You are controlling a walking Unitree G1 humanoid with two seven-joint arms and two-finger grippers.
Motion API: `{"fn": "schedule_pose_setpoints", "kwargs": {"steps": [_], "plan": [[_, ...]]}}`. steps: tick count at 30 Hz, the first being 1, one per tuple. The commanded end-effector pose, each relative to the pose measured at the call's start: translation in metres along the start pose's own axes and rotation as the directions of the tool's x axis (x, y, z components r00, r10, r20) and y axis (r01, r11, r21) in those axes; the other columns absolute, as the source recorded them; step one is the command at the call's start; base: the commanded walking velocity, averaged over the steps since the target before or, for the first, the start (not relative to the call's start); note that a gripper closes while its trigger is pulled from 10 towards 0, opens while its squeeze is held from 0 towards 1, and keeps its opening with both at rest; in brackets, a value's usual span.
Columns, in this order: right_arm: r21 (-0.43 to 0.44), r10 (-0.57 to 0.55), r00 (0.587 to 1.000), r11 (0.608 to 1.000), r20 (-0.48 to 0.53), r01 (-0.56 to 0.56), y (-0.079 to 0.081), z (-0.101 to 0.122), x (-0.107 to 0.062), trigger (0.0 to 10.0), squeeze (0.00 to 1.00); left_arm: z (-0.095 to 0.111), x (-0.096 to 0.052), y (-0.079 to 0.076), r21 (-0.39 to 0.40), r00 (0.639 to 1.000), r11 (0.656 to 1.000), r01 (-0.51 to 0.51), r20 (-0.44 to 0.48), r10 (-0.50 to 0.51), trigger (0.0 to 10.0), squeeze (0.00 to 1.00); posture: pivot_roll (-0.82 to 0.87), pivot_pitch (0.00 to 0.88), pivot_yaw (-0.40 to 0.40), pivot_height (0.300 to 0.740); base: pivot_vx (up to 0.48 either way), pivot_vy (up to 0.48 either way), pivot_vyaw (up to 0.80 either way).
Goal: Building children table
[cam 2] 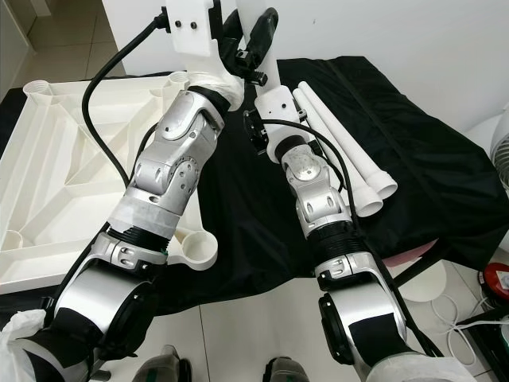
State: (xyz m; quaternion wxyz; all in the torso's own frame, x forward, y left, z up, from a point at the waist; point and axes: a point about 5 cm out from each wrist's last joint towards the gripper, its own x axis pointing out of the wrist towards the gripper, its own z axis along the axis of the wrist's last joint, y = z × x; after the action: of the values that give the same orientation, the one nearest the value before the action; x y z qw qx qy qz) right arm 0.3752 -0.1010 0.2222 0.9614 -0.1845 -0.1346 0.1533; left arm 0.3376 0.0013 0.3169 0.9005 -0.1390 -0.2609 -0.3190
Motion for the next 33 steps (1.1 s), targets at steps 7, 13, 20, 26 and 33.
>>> {"fn": "schedule_pose_setpoints", "kwargs": {"steps": [7,13,20,26,33], "plan": [[0.011,0.009,1.0,1.0,0.021,-0.009,0.0,0.005,0.003,0.0,0.0,-0.001,0.001,-0.009,-0.016,0.999,0.999,0.042,0.007,-0.042,10.0,0.0,0.0,0.0,0.0,0.74,0.0,0.0,0.0],[0.035,0.0,1.0,0.999,-0.002,0.0,0.001,0.001,0.002,0.0,0.0,0.0,0.001,-0.009,-0.014,0.999,0.999,0.038,0.01,-0.038,10.0,0.0,0.0,0.0,-0.001,0.74,0.0,0.0,0.0],[0.057,-0.03,0.999,0.998,-0.022,0.031,0.002,-0.003,0.001,0.5,0.0,0.0,0.0,-0.009,-0.004,0.999,0.999,0.04,0.013,-0.04,10.0,0.0,0.01,0.0,-0.002,0.74,0.0,0.0,0.0],[0.103,-0.073,0.997,0.992,-0.037,0.077,0.003,-0.006,-0.001,10.0,0.0,0.001,-0.004,-0.012,-0.027,0.997,0.997,0.07,0.031,-0.07,10.0,1.0,0.01,0.0,-0.003,0.74,0.0,0.0,0.0],[0.195,-0.121,0.991,0.972,-0.054,0.129,0.003,-0.012,-0.007,10.0,0.0,-0.002,-0.006,-0.01,-0.029,0.998,0.998,0.062,0.001,-0.062,10.0,0.0,0.01,0.0,-0.011,0.74,0.0,0.0,0.0]]}}
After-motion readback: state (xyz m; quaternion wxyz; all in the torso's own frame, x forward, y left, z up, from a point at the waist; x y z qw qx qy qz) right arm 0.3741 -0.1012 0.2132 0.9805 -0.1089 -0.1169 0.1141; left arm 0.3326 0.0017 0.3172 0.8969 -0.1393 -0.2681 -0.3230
